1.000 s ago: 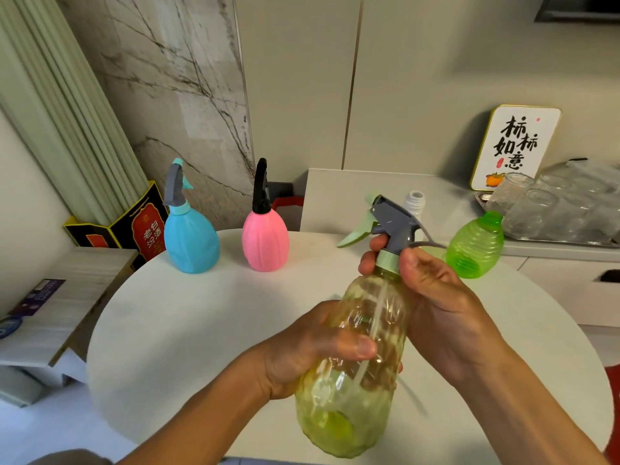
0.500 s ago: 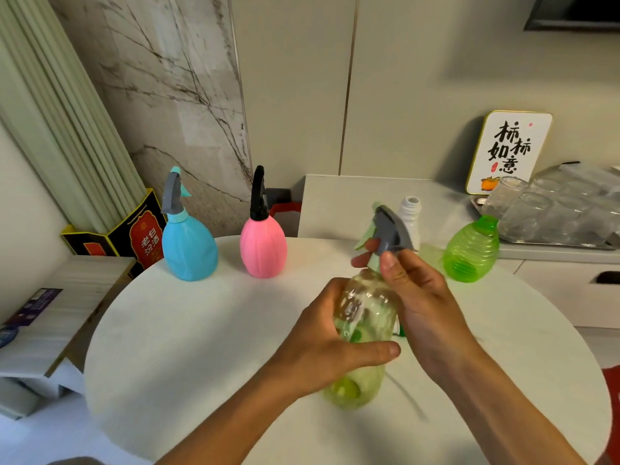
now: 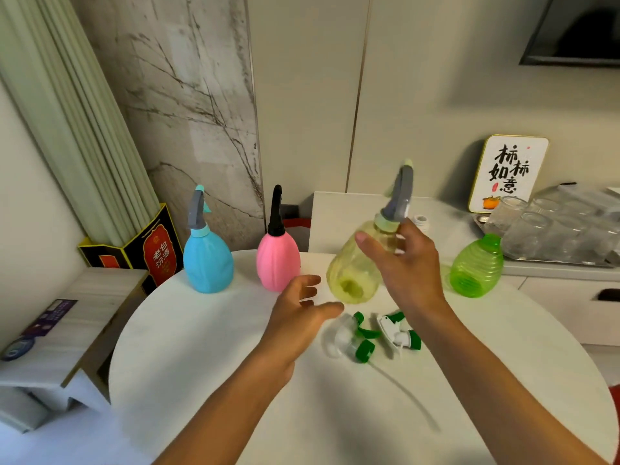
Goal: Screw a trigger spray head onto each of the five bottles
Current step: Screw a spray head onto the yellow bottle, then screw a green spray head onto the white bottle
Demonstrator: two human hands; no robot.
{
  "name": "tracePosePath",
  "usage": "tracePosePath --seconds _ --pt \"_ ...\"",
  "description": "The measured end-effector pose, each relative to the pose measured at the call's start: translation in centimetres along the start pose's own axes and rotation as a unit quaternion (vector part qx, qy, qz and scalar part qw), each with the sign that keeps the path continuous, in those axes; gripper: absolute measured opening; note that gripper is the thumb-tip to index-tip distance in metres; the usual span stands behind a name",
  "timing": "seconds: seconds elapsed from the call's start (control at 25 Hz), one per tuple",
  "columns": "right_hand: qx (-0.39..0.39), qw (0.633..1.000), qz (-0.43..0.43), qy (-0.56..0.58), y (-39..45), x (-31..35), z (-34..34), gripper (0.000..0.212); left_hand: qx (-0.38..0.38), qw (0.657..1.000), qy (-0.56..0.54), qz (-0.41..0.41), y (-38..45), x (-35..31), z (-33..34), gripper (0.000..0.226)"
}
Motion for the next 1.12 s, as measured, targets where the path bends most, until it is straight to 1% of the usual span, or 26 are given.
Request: tracePosePath --seconds 0.08,0.12,0.2,0.28,0.32,0.4,0.48,0.76,0.84,0.92,0.96,1.0,1.04,1.12 --pt "-0.013 0.999 -0.009 -0.044 2.6 -0.3 1.7 0.031 -0.021 0.996 -0.086 -0.023 -0.1 -0.1 -0.8 0.032" --pt "-0.013 0.997 -0.011 -0.069 3.6 -0.9 2.7 0.031 -0.027 0.994 -0.104 -0.027 -0.2 -0.3 -1.1 0.028" --pt "-0.021 0.995 0.003 -0.098 4.8 -2.5 4.1 0.032 -0.036 0.992 -0.118 -0.022 -0.4 -0.8 -1.8 0.023" --pt "-0.031 0.995 0.011 -0.097 5.1 -4.3 4.7 0.028 -0.038 0.991 -0.128 -0.009 -0.4 -1.3 -2.4 0.021" --pt "-0.020 0.995 0.003 -0.099 5.0 -5.1 5.1 0.029 -0.036 0.991 -0.132 -0.002 -0.3 -1.5 -2.5 0.020" --pt "0.029 0.994 -0.006 -0.102 4.4 -6.5 6.2 0.038 -0.035 0.990 -0.137 0.004 -0.2 -1.4 -2.8 0.020" --pt "0.054 0.993 -0.006 -0.101 4.1 -7.1 6.5 0.050 -0.037 0.990 -0.136 0.003 -0.2 -1.4 -2.8 0.019" --pt "0.073 0.991 0.007 -0.109 4.6 -7.0 6.4 0.054 -0.013 0.988 -0.152 -0.027 -0.2 -0.9 -1.3 0.016" --pt "0.108 0.988 0.028 -0.108 4.5 -7.5 6.4 0.065 -0.007 0.988 -0.151 -0.024 -0.3 -1.0 -0.8 0.016" --pt "0.146 0.982 0.041 -0.115 3.8 -8.0 6.0 0.082 -0.005 0.988 -0.151 -0.017 -0.3 -1.3 -0.6 0.016" --pt "0.151 0.981 0.043 -0.116 3.4 -8.2 5.3 0.087 -0.006 0.989 -0.151 -0.012 -0.3 -1.3 -0.7 0.016" --pt "0.142 0.983 0.039 -0.112 2.9 -8.4 4.2 0.085 -0.007 0.989 -0.149 -0.008 -0.2 -1.3 -0.8 0.016" --pt "0.122 0.986 0.025 -0.107 2.5 -8.7 2.8 0.075 -0.010 0.989 -0.147 -0.006 -0.2 -1.2 -0.9 0.016" --pt "0.063 0.988 -0.020 -0.142 1.8 -9.1 -0.5 0.040 -0.016 0.989 -0.145 -0.005 -0.1 -1.0 -1.0 0.016"
Point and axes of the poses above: each hand's wrist, its own y-axis towards the middle knuckle, its own z-axis out of the palm, x = y × z, the point moved 7 cm from there along y, towards the middle knuckle, and after that the axes turned 2 degrees about -y, right-handed, at the moved point
